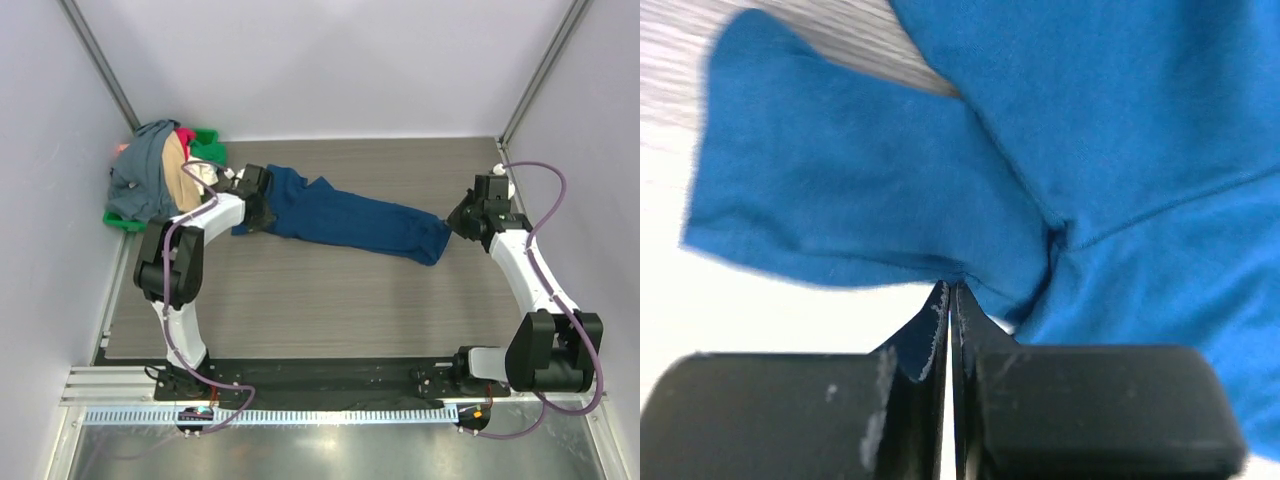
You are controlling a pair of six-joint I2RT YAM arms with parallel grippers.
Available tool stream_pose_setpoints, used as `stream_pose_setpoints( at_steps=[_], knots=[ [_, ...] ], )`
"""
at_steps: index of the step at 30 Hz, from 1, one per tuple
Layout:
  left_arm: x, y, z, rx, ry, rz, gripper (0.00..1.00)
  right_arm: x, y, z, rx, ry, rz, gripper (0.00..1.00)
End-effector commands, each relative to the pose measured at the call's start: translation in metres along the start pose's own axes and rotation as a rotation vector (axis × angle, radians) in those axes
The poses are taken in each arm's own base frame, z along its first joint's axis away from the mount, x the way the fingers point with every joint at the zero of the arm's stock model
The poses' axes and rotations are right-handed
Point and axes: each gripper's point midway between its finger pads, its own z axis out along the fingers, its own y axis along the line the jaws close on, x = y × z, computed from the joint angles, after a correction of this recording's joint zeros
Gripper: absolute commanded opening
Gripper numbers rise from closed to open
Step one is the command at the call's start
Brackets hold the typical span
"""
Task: Fold and stack the t-shirts
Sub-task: Flatten the tshirt out
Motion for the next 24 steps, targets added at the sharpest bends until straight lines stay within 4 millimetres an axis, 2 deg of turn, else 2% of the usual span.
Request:
stream_pose_setpoints(
  at_steps=[1,3,4,6,7,9,10,11,13,14,15,17,18,20,23,24],
  knots=[
    [-0.042,-0.003,-0.054,0.029,-0.139,-0.006,0.0,-0.021,0.014,-0.024,-0.064,-0.085,0.006,0.01],
    [-0.043,0.003,-0.077,0.027,-0.154,-0.013,0.0,-0.019,0.019,-0.033,-0.095,-0.073,0.006,0.01],
    [-0.051,0.005,-0.106,0.055,-0.199,-0.028,0.0,-0.023,0.022,-0.042,-0.106,-0.091,0.006,0.01],
    [-0.053,0.01,-0.138,0.068,-0.237,-0.034,0.0,-0.024,0.02,-0.053,-0.098,-0.093,0.004,0.01],
    [-0.061,0.01,-0.17,0.108,-0.292,-0.047,0.0,-0.03,0.023,-0.065,-0.109,-0.117,0.004,0.01],
    [-0.06,0.017,-0.203,0.124,-0.317,-0.052,0.0,-0.031,0.024,-0.08,-0.114,-0.124,0.003,0.01],
    [-0.06,0.018,-0.218,0.14,-0.33,-0.054,0.0,-0.037,0.028,-0.092,-0.13,-0.144,0.003,0.01],
    [-0.064,0.023,-0.245,0.172,-0.371,-0.068,0.0,-0.038,0.029,-0.108,-0.144,-0.159,0.004,0.01],
    [-0.064,0.029,-0.279,0.191,-0.392,-0.073,0.0,-0.047,0.035,-0.135,-0.178,-0.204,0.008,0.01],
    [-0.059,0.038,-0.296,0.194,-0.396,-0.077,0.0,-0.046,0.034,-0.151,-0.188,-0.219,0.008,0.01],
    [-0.066,0.039,-0.318,0.221,-0.431,-0.088,0.0,-0.048,0.036,-0.163,-0.201,-0.237,0.009,0.01],
    [-0.064,0.045,-0.339,0.236,-0.441,-0.09,0.0,-0.056,0.038,-0.19,-0.216,-0.275,0.008,0.01],
    [-0.07,0.045,-0.359,0.266,-0.477,-0.1,0.0,-0.063,0.043,-0.21,-0.245,-0.316,0.004,0.01],
    [-0.074,0.045,-0.37,0.275,-0.497,-0.089,0.0,-0.073,0.039,-0.223,-0.22,-0.365,0.013,0.01],
    [-0.084,0.035,-0.366,0.278,-0.491,-0.07,0.0,-0.085,0.045,-0.228,-0.225,-0.388,0.014,0.01],
    [-0.082,0.03,-0.358,0.283,-0.468,-0.056,0.06,-0.086,0.046,-0.225,-0.219,-0.383,0.014,0.01]
  ],
)
